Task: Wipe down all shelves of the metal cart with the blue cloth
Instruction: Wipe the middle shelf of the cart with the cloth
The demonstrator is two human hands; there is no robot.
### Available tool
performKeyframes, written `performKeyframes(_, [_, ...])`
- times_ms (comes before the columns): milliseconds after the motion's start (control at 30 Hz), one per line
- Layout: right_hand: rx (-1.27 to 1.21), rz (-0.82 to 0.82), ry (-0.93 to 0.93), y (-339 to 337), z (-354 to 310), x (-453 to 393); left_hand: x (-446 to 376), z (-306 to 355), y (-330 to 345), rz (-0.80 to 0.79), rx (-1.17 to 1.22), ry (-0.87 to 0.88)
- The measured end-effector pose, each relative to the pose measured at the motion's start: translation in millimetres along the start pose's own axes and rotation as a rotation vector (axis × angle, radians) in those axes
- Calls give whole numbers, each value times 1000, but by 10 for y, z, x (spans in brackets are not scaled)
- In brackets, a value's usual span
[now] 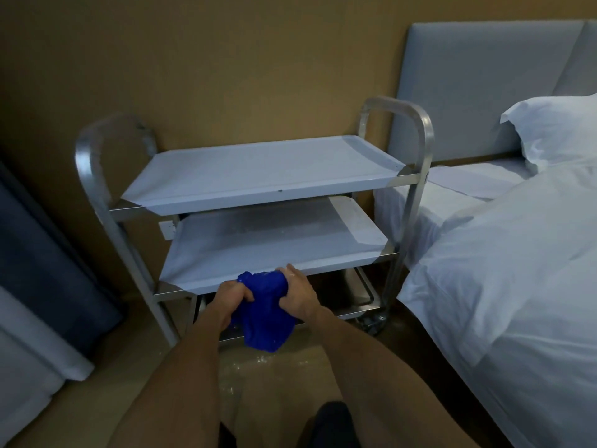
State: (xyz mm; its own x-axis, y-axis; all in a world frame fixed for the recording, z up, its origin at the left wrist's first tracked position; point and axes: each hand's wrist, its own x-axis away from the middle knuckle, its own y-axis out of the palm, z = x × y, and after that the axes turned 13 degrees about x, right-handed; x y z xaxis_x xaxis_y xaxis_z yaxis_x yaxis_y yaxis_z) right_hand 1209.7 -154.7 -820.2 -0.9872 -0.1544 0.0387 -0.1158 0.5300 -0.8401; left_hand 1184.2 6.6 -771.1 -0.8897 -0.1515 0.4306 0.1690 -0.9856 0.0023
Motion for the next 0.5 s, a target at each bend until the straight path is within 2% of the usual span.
performKeyframes(100, [-5,-91,13,27,39,-88,-72,-91,-147,-24,-121,51])
performKeyframes(233, [40,-294,-49,323,88,-86,-375,-412,-340,-61,-456,39])
performKeyframes(367, [19,-403,88,611,69,118,-528,-778,-449,-217,-739,28])
performKeyframes(500, [31,-543,154,409,-194,418,34,-591,-466,-96,-795,18])
